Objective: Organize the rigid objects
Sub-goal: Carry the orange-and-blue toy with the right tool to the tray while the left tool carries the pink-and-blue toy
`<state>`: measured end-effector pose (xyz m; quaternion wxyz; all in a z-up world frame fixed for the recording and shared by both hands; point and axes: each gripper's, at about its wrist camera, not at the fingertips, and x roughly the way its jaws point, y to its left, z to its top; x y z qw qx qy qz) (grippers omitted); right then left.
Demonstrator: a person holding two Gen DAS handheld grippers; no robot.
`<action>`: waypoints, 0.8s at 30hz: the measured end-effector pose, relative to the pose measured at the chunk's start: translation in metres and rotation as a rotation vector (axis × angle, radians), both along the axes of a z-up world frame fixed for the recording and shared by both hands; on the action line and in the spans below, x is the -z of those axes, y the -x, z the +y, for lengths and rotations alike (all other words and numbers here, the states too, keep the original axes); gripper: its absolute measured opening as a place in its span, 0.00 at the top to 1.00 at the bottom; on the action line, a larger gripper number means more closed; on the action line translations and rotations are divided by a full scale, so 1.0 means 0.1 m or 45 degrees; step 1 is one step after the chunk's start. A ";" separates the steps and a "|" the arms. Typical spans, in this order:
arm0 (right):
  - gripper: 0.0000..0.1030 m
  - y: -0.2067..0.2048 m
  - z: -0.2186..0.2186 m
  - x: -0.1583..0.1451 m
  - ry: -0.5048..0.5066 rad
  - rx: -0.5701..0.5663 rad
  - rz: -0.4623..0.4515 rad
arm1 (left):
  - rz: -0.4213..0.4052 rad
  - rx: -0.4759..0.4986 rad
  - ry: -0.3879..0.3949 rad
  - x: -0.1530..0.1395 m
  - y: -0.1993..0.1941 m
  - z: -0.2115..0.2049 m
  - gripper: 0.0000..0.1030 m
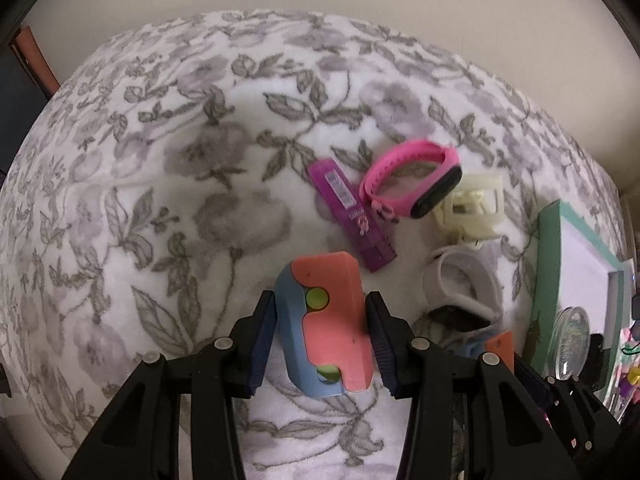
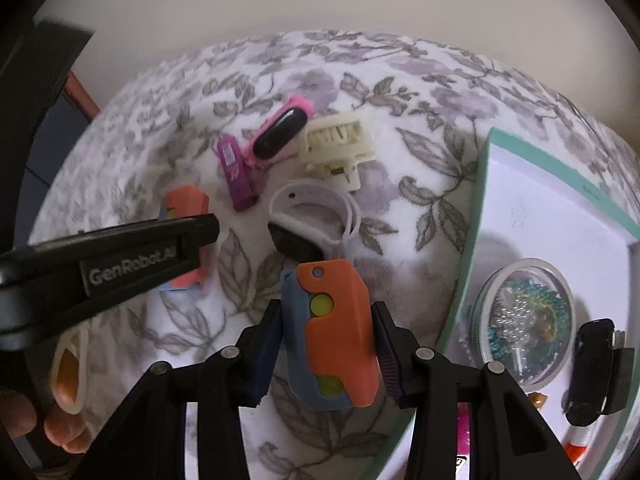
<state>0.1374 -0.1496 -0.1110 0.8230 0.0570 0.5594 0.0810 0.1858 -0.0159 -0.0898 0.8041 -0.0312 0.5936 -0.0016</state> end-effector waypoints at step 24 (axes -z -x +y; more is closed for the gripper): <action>0.55 0.29 -1.36 -0.98 -0.008 0.438 -0.260 | -0.277 0.164 0.172 -0.86 0.17 -0.50 0.55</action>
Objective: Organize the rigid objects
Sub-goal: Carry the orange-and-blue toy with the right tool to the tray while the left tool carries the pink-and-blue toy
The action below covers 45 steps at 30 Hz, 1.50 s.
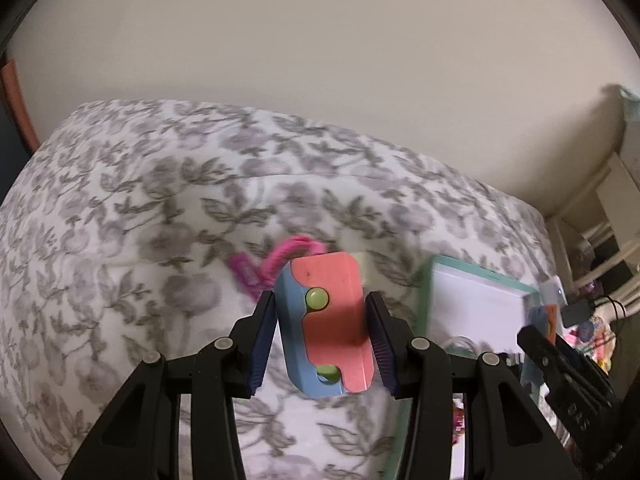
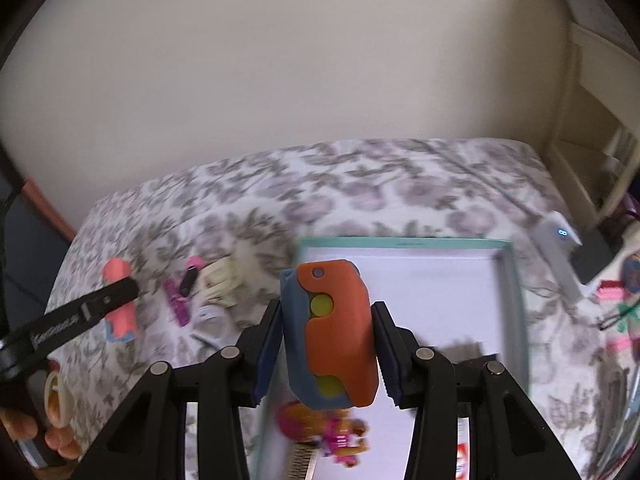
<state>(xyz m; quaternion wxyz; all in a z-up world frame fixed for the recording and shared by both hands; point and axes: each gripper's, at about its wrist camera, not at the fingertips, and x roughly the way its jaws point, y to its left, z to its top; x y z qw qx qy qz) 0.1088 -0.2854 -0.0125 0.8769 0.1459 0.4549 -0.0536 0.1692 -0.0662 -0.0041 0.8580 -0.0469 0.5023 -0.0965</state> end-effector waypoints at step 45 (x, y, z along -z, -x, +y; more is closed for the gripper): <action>0.56 0.07 -0.98 0.84 0.012 0.320 0.101 | -0.048 0.375 -0.141 0.75 -0.12 -1.74 0.54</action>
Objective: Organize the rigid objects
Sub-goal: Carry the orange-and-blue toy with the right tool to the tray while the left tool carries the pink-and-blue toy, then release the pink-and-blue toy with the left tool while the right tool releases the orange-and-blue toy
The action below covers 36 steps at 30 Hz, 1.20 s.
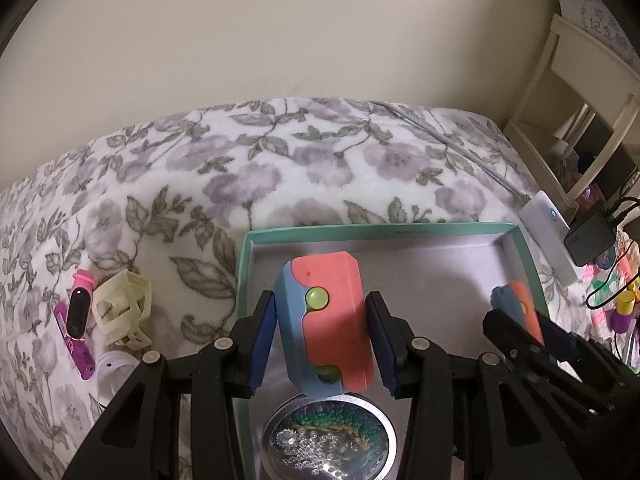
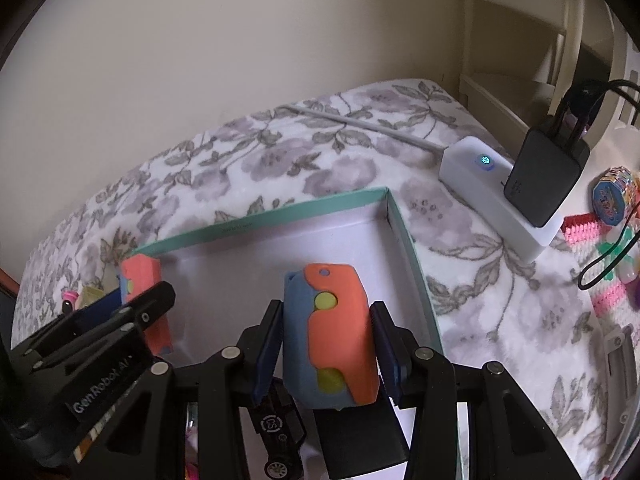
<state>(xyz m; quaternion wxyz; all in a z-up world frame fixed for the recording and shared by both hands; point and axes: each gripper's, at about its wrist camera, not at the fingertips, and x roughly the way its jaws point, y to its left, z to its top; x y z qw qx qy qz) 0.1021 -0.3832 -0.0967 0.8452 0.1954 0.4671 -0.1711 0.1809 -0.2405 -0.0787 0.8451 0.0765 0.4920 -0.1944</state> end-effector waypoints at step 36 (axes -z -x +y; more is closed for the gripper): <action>0.27 0.10 0.23 -0.44 0.195 -0.061 0.040 | -0.061 -0.197 0.034 -0.54 0.24 0.60 0.21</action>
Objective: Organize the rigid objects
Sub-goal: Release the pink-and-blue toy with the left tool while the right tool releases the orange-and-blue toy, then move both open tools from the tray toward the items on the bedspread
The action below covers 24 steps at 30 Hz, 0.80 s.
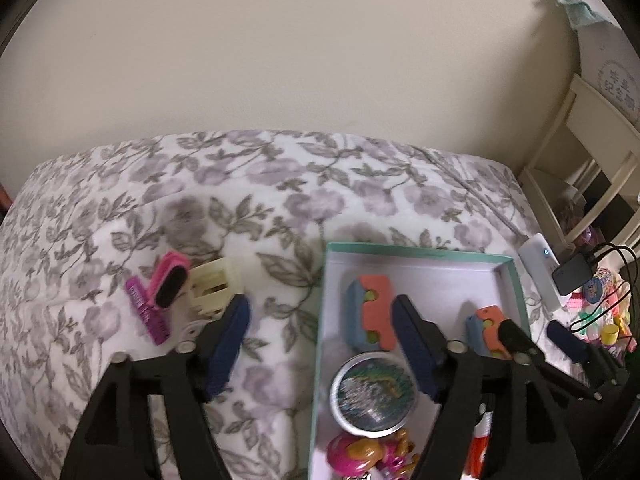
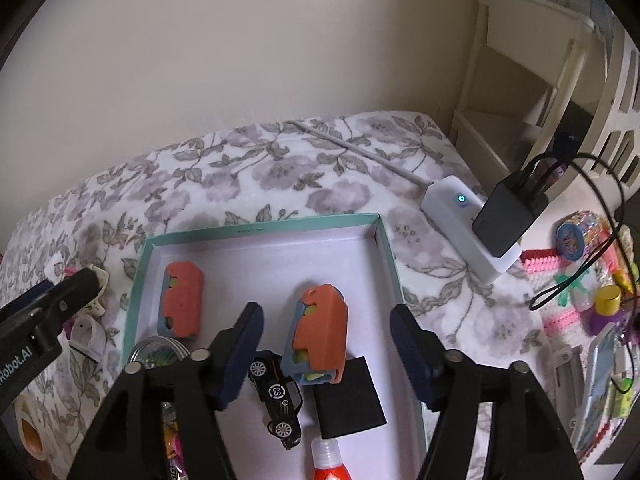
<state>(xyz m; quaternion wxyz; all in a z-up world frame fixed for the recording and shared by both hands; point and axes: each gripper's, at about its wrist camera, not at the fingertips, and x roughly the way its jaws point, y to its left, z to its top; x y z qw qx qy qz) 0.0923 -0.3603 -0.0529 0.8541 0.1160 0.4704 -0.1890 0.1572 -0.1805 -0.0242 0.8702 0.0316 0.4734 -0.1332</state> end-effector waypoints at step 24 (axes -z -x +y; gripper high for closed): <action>0.00 0.06 0.22 -0.18 0.075 -0.012 0.012 | 0.097 -0.168 0.080 0.10 -0.04 0.56 0.03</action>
